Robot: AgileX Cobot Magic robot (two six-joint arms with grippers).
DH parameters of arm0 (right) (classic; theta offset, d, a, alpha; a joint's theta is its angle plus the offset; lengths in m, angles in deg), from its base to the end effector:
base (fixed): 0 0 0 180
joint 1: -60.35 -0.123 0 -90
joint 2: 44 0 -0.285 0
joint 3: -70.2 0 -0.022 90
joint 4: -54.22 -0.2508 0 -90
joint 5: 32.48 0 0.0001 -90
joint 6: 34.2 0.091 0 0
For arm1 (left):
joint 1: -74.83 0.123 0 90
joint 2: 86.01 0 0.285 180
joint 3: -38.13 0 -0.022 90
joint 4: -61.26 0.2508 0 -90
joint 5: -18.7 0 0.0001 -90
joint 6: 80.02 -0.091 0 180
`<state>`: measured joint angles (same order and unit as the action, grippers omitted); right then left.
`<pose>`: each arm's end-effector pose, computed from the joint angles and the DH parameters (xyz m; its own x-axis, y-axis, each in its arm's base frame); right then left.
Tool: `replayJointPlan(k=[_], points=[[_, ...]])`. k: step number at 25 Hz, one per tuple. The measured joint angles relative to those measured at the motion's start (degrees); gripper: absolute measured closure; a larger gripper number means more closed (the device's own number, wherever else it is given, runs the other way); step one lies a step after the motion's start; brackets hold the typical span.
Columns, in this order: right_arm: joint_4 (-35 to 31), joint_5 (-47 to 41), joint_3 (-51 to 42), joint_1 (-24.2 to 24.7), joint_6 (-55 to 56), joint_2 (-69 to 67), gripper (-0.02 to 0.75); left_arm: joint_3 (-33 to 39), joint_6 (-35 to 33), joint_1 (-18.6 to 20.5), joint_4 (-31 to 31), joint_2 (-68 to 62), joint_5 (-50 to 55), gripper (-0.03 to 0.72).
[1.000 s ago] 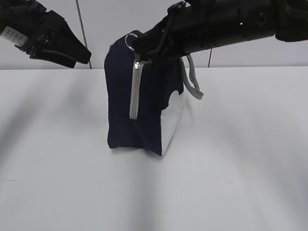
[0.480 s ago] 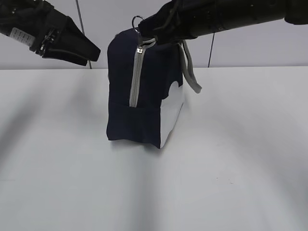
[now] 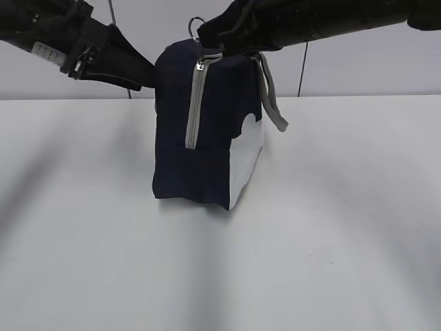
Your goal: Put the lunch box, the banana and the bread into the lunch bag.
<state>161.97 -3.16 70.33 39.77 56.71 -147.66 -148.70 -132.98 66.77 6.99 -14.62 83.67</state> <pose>0.3505 0.1769 0.3309 -0.1141 -0.3543 -0.9281 -0.7941 0.5939 -0.1291 0.3557 -0.1180 0.3084 -0.6537 0.3544 -0.6686 0.7298 0.5288 -0.4333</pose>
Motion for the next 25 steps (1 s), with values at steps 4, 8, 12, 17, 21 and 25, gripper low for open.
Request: replayJointPlan(k=[4,8,12,17,21,25], points=[[0.00,0.95,0.00,0.00,0.42,0.00,0.754,0.00,-0.99,-1.85,-0.18,-1.87,-1.76,0.274],[0.00,1.08,0.00,0.00,0.76,0.00,0.754,0.00,-1.11,-2.58,-0.26,-3.49,-3.27,0.281],[0.00,1.08,0.00,0.00,0.89,0.00,0.754,0.00,-1.22,-2.77,-0.26,-3.85,-3.47,0.365],[0.00,1.08,0.00,0.00,1.01,0.00,0.754,0.00,-1.22,-2.77,-1.81,-4.11,-3.49,0.443],[0.00,1.08,0.00,0.00,1.16,0.00,0.754,0.00,-1.22,-2.77,-2.22,-4.11,-3.60,0.501],[0.00,1.08,0.00,0.00,1.38,0.00,0.754,0.00,-1.22,-2.77,-2.22,-4.11,-3.77,0.659]])
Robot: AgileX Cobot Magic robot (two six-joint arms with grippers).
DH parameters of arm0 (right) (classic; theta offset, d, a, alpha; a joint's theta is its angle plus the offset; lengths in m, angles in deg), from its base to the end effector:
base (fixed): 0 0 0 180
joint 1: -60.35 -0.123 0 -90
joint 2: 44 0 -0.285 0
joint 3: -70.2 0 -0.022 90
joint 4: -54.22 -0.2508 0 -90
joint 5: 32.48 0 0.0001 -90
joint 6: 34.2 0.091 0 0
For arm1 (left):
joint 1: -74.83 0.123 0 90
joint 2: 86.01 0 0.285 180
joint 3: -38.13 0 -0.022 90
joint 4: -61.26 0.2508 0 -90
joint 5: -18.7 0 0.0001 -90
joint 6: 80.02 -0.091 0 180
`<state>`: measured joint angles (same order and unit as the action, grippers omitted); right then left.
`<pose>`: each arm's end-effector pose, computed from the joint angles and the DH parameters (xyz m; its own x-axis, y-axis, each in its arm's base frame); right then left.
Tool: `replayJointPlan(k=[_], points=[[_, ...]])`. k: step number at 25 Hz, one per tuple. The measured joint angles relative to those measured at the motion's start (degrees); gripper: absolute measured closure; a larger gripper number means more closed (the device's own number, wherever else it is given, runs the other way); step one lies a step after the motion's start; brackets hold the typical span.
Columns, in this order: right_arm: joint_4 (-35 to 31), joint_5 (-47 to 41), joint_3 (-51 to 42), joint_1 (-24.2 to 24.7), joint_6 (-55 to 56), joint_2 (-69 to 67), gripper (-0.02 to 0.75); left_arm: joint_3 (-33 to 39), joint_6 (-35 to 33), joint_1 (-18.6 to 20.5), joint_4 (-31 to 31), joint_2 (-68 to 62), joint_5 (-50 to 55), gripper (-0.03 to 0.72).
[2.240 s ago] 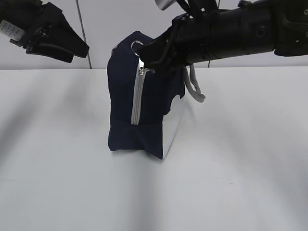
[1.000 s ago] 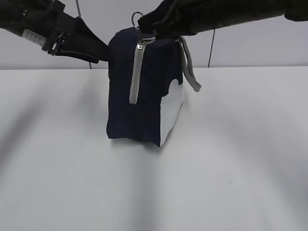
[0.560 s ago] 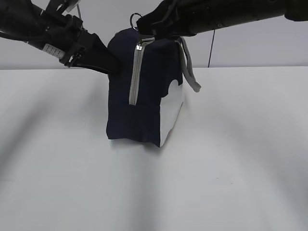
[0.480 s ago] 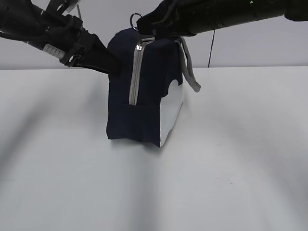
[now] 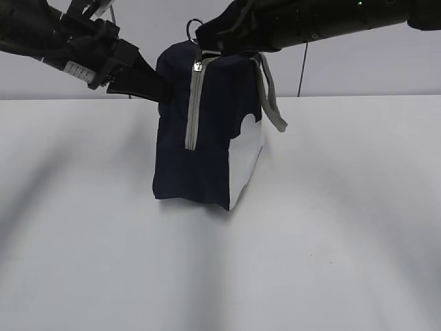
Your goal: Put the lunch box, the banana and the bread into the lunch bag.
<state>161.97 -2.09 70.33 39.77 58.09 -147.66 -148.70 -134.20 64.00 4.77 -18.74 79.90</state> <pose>0.3492 0.1778 0.3307 -0.1336 -0.3405 -0.9307 -0.8021 0.5887 -0.1002 0.3680 -0.1381 0.2840 -0.6683 0.3443 -0.6594 0.7198 0.5229 -0.4566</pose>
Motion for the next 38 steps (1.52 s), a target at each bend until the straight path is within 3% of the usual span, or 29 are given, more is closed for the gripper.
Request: replayJointPlan(k=[12,33,38], points=[[0.00,1.15,0.07,0.00,0.40,0.00,0.754,0.00,-0.01,0.00,1.03,0.00,2.19,0.684],[0.00,0.23,1.47,0.00,1.94,-0.95,0.754,-0.16,2.44,-0.12,8.77,0.00,7.06,0.685],[0.00,0.23,3.39,0.00,2.56,-2.94,0.754,-0.16,2.58,-2.01,11.53,0.00,6.88,0.685]])
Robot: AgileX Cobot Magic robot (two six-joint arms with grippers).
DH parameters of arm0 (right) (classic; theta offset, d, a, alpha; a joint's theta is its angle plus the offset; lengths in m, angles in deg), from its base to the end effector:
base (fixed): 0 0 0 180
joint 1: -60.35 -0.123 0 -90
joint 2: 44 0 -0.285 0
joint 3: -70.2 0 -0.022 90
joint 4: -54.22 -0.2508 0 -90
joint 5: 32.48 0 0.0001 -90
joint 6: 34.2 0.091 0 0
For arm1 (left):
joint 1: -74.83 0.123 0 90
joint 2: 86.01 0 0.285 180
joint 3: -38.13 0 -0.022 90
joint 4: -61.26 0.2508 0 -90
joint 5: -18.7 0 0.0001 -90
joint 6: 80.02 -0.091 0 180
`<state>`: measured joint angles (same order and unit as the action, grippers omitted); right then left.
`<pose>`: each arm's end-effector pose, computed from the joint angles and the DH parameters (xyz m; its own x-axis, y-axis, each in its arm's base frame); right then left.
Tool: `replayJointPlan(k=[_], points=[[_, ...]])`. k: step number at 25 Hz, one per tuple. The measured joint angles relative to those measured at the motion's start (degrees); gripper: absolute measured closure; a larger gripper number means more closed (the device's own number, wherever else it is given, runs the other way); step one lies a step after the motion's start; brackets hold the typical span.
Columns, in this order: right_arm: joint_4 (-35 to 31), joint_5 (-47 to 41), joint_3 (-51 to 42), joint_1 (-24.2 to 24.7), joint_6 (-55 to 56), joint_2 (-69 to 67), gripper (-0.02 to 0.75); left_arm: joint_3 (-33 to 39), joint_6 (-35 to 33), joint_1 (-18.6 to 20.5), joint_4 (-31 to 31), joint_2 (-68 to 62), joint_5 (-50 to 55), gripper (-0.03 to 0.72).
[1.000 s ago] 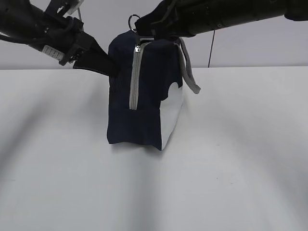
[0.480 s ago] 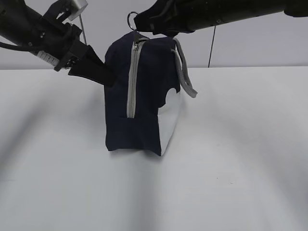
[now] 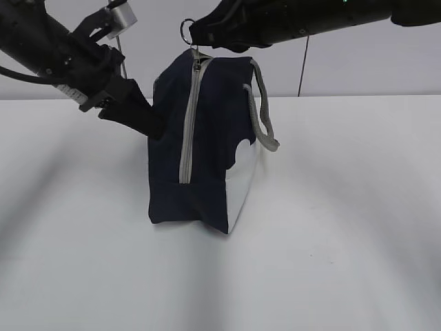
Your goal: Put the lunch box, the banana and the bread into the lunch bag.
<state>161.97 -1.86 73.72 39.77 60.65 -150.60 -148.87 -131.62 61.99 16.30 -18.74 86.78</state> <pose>0.3626 0.1832 0.3293 -0.1626 -0.3115 -0.9362 -0.7973 0.6005 -0.0613 0.3513 -0.1413 0.2723 -0.6437 0.5474 -0.5347 0.7646 0.4885 -0.4203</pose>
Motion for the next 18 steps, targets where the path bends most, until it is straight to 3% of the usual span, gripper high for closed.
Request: replayJointPlan(k=[18], points=[[0.00,4.37,8.42,3.69,4.82,-7.78,0.754,-0.02,0.91,-0.93,2.13,0.00,0.07,0.685]])
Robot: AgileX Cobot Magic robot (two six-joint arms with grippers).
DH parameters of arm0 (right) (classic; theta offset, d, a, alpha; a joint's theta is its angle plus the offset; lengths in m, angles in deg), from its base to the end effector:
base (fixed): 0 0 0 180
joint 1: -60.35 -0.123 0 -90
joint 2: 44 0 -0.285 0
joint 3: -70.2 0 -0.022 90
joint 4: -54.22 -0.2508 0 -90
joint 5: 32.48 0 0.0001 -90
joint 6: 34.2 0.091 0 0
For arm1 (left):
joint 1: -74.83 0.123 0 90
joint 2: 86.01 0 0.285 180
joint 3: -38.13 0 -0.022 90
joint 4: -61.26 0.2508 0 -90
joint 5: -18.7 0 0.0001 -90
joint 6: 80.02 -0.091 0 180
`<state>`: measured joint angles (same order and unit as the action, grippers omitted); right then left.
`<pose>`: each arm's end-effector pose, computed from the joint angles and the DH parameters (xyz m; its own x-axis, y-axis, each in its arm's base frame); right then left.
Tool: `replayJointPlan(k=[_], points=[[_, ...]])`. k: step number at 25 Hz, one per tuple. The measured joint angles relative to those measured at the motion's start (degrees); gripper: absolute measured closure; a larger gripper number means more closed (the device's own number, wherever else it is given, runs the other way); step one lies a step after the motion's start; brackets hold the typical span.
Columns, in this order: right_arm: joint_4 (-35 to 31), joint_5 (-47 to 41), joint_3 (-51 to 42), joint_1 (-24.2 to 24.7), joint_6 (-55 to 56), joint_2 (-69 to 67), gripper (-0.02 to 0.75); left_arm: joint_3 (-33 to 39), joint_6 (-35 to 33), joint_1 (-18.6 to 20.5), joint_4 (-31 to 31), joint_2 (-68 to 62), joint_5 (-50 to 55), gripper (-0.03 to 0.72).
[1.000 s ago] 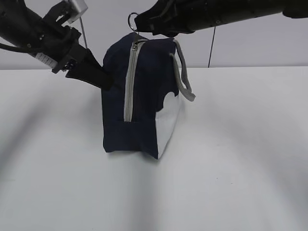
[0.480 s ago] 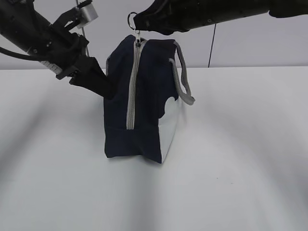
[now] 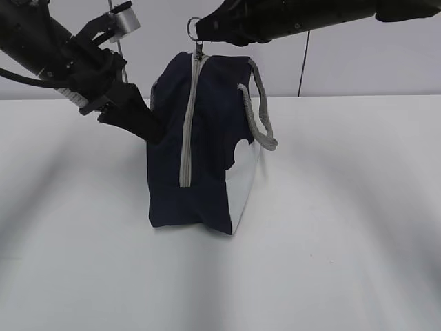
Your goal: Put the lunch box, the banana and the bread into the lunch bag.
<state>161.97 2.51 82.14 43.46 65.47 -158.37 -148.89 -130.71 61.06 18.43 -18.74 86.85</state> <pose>0.4034 0.1744 0.3185 -0.2428 -0.2508 -0.9371 -0.7843 0.6192 0.0375 0.3488 -0.1446 0.2703 -0.6367 0.5752 -0.5136 0.7709 0.4910 -0.4057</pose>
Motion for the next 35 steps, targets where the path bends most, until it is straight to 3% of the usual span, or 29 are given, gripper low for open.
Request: replayJointPlan(k=[18,35], points=[[0.00,5.71,13.04,5.39,5.19,-12.17,0.754,0.00,0.00,0.00,0.31,0.00,0.13,0.686],[0.00,12.33,37.61,8.95,13.98,-33.13,0.754,0.00,0.00,0.00,1.25,0.00,0.39,0.686]])
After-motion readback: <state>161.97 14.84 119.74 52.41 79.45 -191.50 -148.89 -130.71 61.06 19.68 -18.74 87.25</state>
